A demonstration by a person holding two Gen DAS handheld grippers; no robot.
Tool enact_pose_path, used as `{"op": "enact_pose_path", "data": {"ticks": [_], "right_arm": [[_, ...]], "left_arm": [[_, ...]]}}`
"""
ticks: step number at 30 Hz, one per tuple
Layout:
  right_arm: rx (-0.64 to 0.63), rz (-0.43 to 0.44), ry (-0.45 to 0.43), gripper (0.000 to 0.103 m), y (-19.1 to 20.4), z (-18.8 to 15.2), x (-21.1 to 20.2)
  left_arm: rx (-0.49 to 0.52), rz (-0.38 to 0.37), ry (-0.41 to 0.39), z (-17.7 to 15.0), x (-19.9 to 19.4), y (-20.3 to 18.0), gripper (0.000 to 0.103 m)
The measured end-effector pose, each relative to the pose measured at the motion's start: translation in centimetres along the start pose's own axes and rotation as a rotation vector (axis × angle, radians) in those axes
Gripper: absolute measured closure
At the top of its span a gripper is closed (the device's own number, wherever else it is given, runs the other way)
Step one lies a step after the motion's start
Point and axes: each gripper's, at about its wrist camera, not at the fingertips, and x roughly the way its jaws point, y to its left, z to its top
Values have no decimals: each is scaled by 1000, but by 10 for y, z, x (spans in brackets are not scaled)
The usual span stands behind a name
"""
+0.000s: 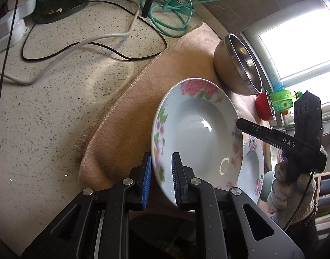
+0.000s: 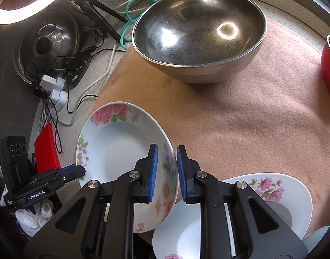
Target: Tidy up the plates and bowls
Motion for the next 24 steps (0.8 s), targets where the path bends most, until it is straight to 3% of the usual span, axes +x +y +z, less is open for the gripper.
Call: {"op": "enact_pose_path", "data": {"ticks": [11,24], "right_arm": [[27,1,13,89,-4,-1,0],[100,38,-44,89,-8,-11,-5]], "left_arm": [[21,28,12,8,4,-3,88],[84,74,-7,23,2,-11,88]]}}
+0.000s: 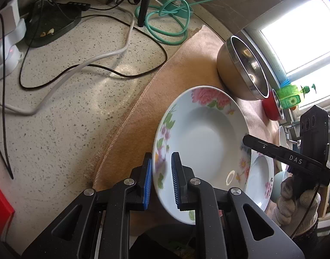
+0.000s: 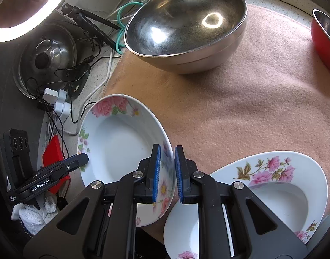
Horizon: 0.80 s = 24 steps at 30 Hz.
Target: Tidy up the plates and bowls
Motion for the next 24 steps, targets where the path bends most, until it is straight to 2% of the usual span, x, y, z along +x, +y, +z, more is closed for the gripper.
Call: {"op": "enact_pose_path", "data": {"ticks": [6,11,16,24], "right_arm": [[26,15,-28,89,0,0,-7],[71,46,-33,89,-13,-4,-16],[79,45,-63,89,-14,-9,-33],[116,34,-121,89,-24,-24,-66]], "left_arm": [[17,15,-26,8,-8,-6,88],[36,2,-16,11,-12,-15,88],[75,7,-49,14,-22,-31,88],[124,-30,-53,16,-25,-56,88]]}}
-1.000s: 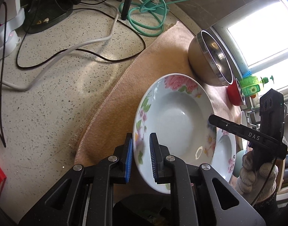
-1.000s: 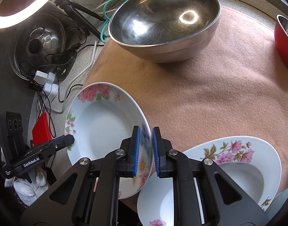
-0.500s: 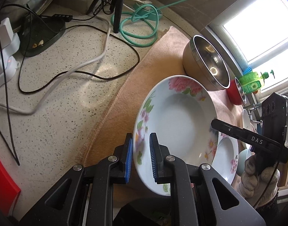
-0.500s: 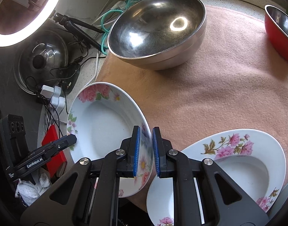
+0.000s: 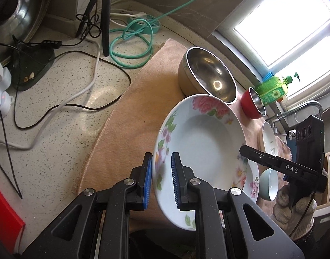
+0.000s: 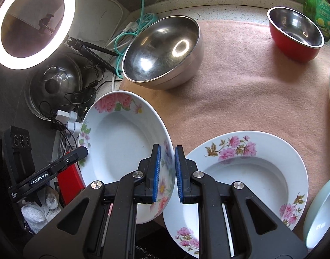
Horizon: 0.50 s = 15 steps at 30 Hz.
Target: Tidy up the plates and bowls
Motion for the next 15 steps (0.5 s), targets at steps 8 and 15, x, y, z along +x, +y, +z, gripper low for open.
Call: {"op": "enact_pose_path", "data": {"ticks": [8,15], "right_arm": [[88,-30,-38,89,-34,-22,-34],[159,-54,-65,89,-60,-42,-54]], "left_arm": [[66,-45,41,-6,17,-34,88],[120,-73,77,-14,32,-61,88]]}}
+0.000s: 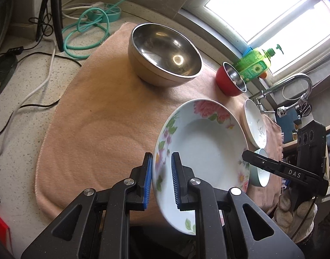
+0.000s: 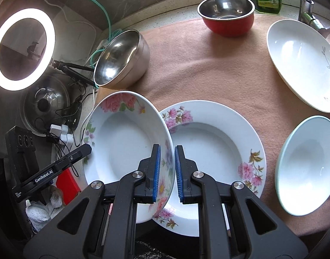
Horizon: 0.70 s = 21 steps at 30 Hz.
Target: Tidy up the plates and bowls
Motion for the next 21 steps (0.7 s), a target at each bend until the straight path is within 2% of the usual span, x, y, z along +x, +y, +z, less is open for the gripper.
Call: {"op": "enact_pose_path", "data": {"ticks": [7,21], "right_arm": [[46,-39,-31,89,-20,-14,-16],[191,-73,-32,89,-72,-43,-21]], "left_arm": [[55,-13,29,-2,16,-22,88],[188,-11,86,-2,50,-62,88]]}}
